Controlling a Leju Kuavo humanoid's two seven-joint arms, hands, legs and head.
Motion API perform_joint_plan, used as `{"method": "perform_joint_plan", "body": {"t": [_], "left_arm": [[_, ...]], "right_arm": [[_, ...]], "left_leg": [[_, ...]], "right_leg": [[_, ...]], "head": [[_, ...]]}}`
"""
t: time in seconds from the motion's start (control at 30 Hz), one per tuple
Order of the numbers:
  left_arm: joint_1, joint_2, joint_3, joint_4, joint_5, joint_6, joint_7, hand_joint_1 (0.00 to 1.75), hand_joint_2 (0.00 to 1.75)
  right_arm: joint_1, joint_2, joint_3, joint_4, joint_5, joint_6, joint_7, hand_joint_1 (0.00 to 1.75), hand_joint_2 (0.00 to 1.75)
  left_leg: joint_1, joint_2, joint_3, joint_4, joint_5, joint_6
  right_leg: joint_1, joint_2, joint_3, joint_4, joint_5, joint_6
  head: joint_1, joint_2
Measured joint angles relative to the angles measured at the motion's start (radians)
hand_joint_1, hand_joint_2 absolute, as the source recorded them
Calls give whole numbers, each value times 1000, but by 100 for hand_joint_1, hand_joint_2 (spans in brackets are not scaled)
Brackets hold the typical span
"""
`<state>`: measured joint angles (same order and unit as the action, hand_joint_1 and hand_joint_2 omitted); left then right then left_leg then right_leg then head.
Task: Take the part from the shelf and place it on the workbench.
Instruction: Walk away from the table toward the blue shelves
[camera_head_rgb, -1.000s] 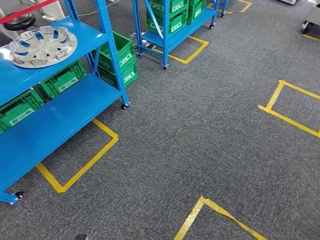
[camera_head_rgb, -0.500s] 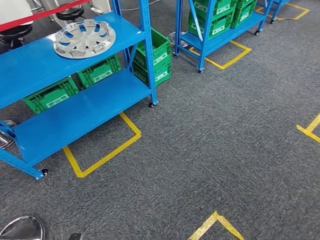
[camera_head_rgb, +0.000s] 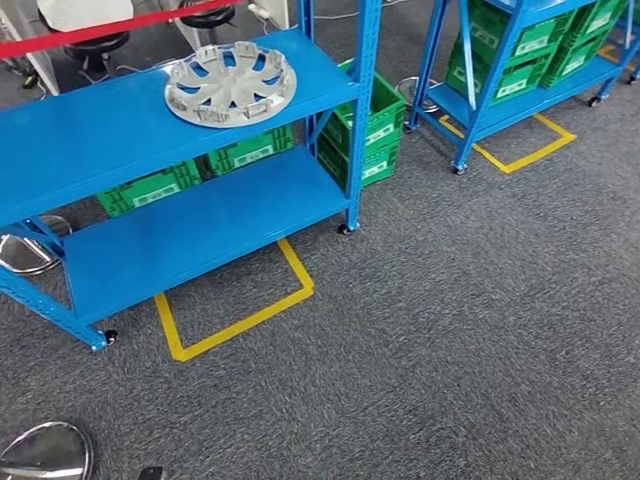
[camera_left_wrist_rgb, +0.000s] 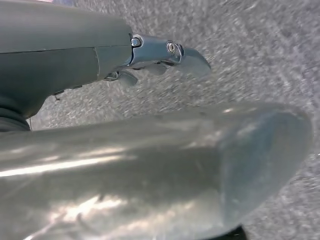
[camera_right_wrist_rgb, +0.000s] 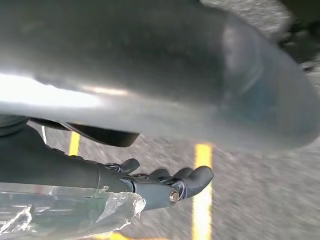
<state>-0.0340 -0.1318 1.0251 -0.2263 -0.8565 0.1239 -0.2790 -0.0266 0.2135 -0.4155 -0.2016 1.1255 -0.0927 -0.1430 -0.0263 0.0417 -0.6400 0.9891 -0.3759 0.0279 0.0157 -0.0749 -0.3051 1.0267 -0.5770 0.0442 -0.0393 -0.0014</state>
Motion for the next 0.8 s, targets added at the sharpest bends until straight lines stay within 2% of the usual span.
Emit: {"method": "perform_joint_plan", "body": {"t": [0.03, 0.07, 0.1, 0.13, 0.17, 0.2, 0.23, 0.27, 0.3, 0.33, 0.37, 0.4, 0.47, 0.53, 0.6, 0.67, 0.7, 0.73, 0.77, 0.8], "left_arm": [[-2, 1, 0, 0, -1, 0, -1, 0, 0], [-3, 1, 1, 0, -2, -1, -2, 0, 0], [-5, 2, 2, 0, -2, -2, -3, 0, 0], [-6, 2, 2, 0, -3, -3, -6, 0, 0], [-5, 2, 2, 0, -6, -6, -9, 0, 0], [-4, 2, 2, 0, -9, -10, -12, 0, 0], [-2, 2, 2, 0, -12, -15, -15, 0, 0], [-1, 2, 2, 0, -13, -20, -18, 0, 0], [0, 3, 2, 0, -14, -25, -21, 0, 0], [0, 4, 2, 0, -14, -28, -22, 0, 0], [-2, 5, 3, 0, -14, -29, -22, 0, 0], [-4, 6, 3, 0, -15, -30, -21, 0, 0], [-7, 8, 3, 0, -17, -30, -19, 0, 0], [-10, 10, 3, 0, -21, -30, -18, 0, 0], [-15, 9, 3, 0, -23, -30, -16, 0, 0], [-15, 10, 3, 0, -24, -28, -12, 0, 0], [-14, 10, 3, 0, -24, -26, -9, 0, 0], [-13, 11, 3, 0, -24, -24, -7, 0, 0], [-12, 12, 3, 0, -24, -21, -4, 0, 0], [-12, 13, 3, 0, -24, -18, 0, 0, 0]], "right_arm": [[-2, 0, -1, 0, -1, 1, -2, 0, 0], [-1, 0, -2, 1, -1, 2, -3, 0, 0], [3, -1, -4, 2, -2, 4, -4, 0, 0], [7, -3, -5, 2, -4, 7, -4, 0, 0], [12, -4, -7, 2, -6, 10, -5, 0, 0], [16, -6, -8, 2, -6, 12, -6, 0, 0], [18, -7, -9, 2, -5, 14, -7, 0, 0], [20, -8, -9, 3, -2, 15, -7, 0, 0], [24, -9, -9, 4, 1, 16, -8, 0, 0], [27, -10, -10, 5, 4, 17, -8, 0, 0], [29, -11, -10, 7, 5, 18, -8, 0, 0], [29, -12, -10, 8, 6, 19, -7, 0, 0], [23, -14, -10, 8, 6, 20, -6, 0, 0], [18, -14, -11, 8, 8, 20, -6, 0, 0], [17, -14, -11, 8, 10, 19, -5, 0, 0], [17, -14, -11, 8, 12, 19, -4, 0, 0], [17, -14, -11, 8, 13, 19, -3, 0, 0], [17, -14, -11, 8, 14, 19, -2, 0, 0], [17, -14, -11, 8, 15, 19, -2, 0, 0], [17, -13, -11, 8, 15, 19, -1, 0, 0]], "left_leg": [[5, -8, 19, -7, -9, 3], [11, -15, 39, -15, -20, 5], [15, -24, 59, -20, -32, 6], [20, -35, 81, -24, -46, 5], [25, -45, 102, -26, -62, 2], [31, -55, 123, -28, -78, -2], [36, -63, 146, -28, -95, -8], [41, -72, 166, -28, -112, -15], [44, -80, 182, -25, -129, -24], [46, -88, 194, -20, -145, -32], [46, -96, 201, -18, -160, -41], [46, -101, 204, -15, -170, -50], [49, -105, 208, -12, -174, -63], [49, -84, 187, 33, -180, -72], [47, -60, 120, 143, -224, -80], [47, -55, 41, 246, -269, -84], [46, -55, 18, 261, -264, -83], [45, -52, 13, 240, -232, -80], [43, -43, 22, 188, -180, -76], [39, -21, 39, 125, -125, -71]], "right_leg": [[-2, 23, -54, 90, 13, 5], [-5, 48, -117, 171, 4, 7], [-8, 65, -173, 228, -27, 8], [-11, 72, -222, 255, -80, 10], [-13, 73, -262, 258, -135, 14], [-15, 73, -294, 244, -175, 20], [-17, 73, -320, 214, -183, 27], [-22, 77, -338, 169, -141, 35], [-29, 91, -353, 112, -50, 42], [-35, 103, -362, 62, 47, 42], [-39, 113, -366, 29, 127, 36], [-40, 117, -367, 13, 175, 25], [-37, 105, -355, 18, 177, -1], [-38, 91, -340, 12, 168, -18], [-37, 74, -322, 8, 155, -28], [-34, 56, -306, 7, 139, -33], [-33, 48, -296, 7, 131, -35], [-32, 40, -284, 7, 123, -35], [-31, 31, -271, 6, 115, -35], [-30, 22, -260, 6, 107, -33]], "head": [[2, 0], [4, 0], [6, 0], [7, 0], [9, 0], [12, 0], [15, 0], [17, 0], [22, 0], [26, 0], [28, 0], [29, 0], [26, 0], [22, 0], [17, 0], [16, 0], [16, 0], [16, 0], [16, 0], [16, 0]]}}
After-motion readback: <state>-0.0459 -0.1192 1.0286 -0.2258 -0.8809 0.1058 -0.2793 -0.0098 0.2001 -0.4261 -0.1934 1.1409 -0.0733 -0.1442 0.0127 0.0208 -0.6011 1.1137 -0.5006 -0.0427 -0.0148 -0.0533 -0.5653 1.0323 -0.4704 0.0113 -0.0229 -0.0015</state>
